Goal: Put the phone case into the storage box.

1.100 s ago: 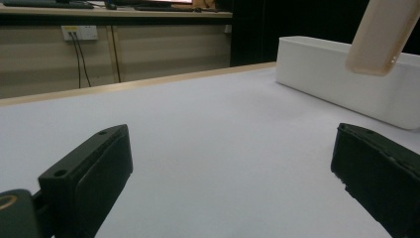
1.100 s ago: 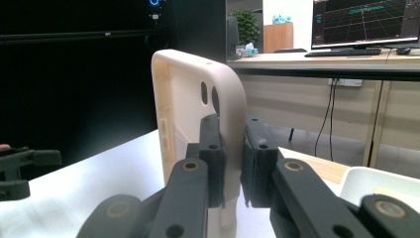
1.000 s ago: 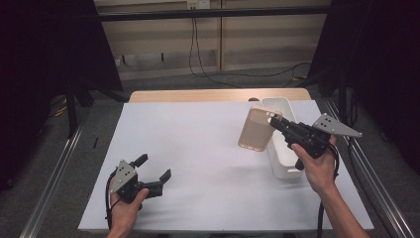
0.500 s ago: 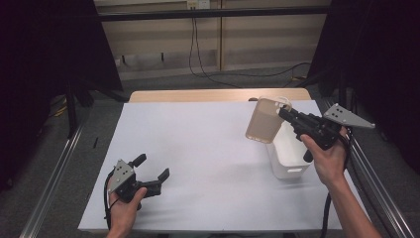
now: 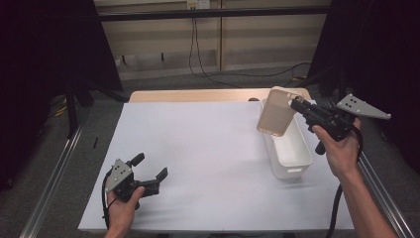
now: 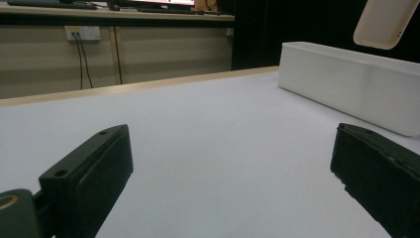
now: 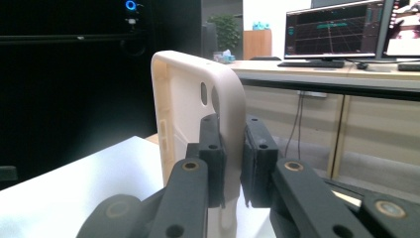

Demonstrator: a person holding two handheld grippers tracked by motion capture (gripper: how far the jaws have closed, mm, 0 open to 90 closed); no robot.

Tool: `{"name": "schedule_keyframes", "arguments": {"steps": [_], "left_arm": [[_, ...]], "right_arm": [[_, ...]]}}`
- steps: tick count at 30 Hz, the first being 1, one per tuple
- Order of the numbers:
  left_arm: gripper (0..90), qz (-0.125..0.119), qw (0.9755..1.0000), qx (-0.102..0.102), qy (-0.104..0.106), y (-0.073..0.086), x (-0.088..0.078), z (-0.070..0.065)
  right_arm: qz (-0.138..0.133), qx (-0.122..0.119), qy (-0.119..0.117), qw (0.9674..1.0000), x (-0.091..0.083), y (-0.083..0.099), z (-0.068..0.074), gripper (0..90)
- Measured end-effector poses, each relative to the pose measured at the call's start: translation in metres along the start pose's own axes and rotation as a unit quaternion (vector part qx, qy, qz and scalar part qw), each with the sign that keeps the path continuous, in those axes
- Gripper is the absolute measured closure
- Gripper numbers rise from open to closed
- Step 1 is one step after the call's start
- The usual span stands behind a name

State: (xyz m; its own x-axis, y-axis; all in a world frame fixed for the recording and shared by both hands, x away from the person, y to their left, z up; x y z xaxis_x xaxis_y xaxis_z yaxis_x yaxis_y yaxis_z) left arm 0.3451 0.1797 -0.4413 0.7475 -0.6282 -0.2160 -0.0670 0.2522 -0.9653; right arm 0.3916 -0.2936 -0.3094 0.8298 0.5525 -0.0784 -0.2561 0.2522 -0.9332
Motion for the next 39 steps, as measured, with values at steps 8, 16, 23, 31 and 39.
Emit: {"name": "schedule_keyframes", "arguments": {"steps": [8,16,23,31,39], "left_arm": [[2.8,0.003,1.0000,0.001,0.003,0.001,0.002,0.000],[2.8,0.005,1.0000,0.003,0.002,0.001,0.003,0.001],[2.8,0.006,1.0000,0.004,0.004,0.001,0.003,0.000],[2.8,0.005,1.0000,0.006,0.006,0.000,0.003,0.000],[2.8,0.005,0.9999,0.009,0.006,0.000,0.003,0.000]], "right_arm": [[-0.001,0.002,0.016,0.9999,-0.002,-0.003,-0.019,81.6],[0.000,-0.001,0.023,0.9997,0.001,-0.006,-0.030,81.5],[0.001,-0.003,0.030,0.9995,0.004,-0.006,-0.040,81.6],[0.008,-0.009,0.041,0.9991,0.009,-0.003,-0.050,81.6],[0.011,-0.013,0.048,0.9987,0.012,0.000,-0.058,81.6]]}}
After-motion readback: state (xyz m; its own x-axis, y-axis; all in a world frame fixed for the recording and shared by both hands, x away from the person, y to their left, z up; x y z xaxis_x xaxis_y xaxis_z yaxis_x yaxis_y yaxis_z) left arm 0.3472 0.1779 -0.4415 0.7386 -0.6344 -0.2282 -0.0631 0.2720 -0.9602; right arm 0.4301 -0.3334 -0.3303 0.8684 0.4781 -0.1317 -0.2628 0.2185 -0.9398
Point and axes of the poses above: each handheld gripper's, and its own axes: x roughly forward along the jaws, y roughly out of its underside, z roughly to its left, the point moved 5 cm from there along x, roughly forward along the jaws, and after that the axes turned 15 degrees about x, right-handed, at the moved point
